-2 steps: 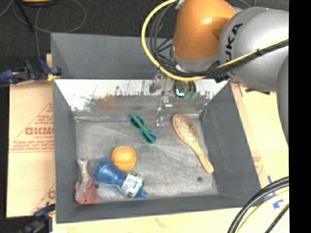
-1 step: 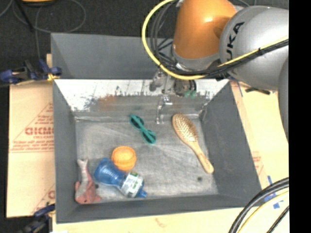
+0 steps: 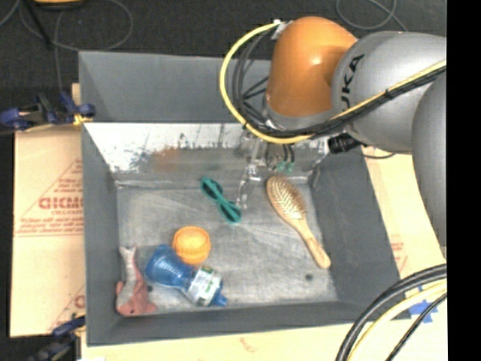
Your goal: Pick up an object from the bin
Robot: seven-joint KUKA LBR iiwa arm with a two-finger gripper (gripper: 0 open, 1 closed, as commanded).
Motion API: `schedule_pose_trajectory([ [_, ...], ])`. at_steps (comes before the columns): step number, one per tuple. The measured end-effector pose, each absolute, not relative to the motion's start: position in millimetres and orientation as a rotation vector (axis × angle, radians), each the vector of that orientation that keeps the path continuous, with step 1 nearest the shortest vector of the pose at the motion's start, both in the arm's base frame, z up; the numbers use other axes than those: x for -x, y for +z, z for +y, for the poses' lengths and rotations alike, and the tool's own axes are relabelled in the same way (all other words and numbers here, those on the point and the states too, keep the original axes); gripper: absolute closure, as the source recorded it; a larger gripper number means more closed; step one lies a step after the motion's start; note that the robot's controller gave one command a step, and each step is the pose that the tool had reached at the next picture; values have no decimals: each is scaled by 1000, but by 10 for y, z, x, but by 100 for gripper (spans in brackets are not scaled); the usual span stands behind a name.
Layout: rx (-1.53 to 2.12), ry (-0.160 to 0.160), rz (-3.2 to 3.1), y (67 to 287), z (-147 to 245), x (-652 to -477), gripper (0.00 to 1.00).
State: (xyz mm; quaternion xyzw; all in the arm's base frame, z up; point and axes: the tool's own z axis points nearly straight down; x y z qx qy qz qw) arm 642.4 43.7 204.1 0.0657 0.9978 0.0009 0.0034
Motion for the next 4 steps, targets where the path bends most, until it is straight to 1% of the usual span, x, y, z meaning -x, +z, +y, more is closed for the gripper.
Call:
schedule_pose_trajectory([
  [1,-147,-2,3134,1602,520,-6129,0],
  [2,-70,2,3136,1235,445,-6023,0],
  [3,-601,4,3076,750,430,-5998,100],
  [4,-601,4,3076,750,430,-5998,100],
])
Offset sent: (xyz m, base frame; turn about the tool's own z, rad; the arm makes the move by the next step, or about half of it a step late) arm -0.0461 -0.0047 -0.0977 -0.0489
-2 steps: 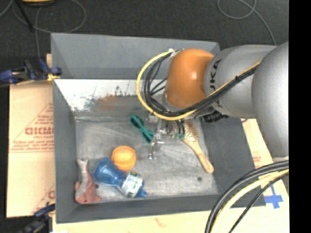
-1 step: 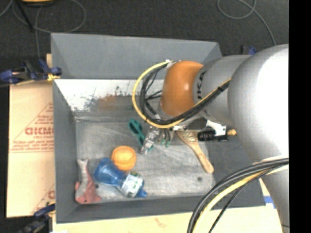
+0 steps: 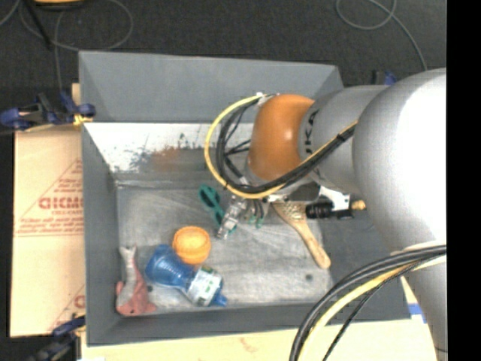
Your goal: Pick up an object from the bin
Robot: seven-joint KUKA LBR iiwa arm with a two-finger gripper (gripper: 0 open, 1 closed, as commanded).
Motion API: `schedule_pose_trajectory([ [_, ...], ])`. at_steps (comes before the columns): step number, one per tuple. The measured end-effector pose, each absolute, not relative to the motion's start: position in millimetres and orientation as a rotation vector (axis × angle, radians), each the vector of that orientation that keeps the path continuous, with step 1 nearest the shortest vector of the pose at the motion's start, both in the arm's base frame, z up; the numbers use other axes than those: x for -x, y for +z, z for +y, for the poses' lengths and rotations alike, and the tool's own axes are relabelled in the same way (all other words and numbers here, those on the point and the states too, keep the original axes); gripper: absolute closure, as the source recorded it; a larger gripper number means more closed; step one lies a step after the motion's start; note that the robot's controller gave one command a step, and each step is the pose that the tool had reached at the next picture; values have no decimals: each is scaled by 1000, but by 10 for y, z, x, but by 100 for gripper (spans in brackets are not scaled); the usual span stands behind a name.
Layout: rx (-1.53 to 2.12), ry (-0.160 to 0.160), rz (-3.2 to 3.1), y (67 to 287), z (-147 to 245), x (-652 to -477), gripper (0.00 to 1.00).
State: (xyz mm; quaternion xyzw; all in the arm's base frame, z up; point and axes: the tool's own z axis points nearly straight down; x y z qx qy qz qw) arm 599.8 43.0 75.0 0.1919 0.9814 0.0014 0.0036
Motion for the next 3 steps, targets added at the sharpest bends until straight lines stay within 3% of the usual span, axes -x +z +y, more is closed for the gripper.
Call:
schedule_pose_trajectory([
  [3,-606,1,3083,2157,357,-6041,100],
])
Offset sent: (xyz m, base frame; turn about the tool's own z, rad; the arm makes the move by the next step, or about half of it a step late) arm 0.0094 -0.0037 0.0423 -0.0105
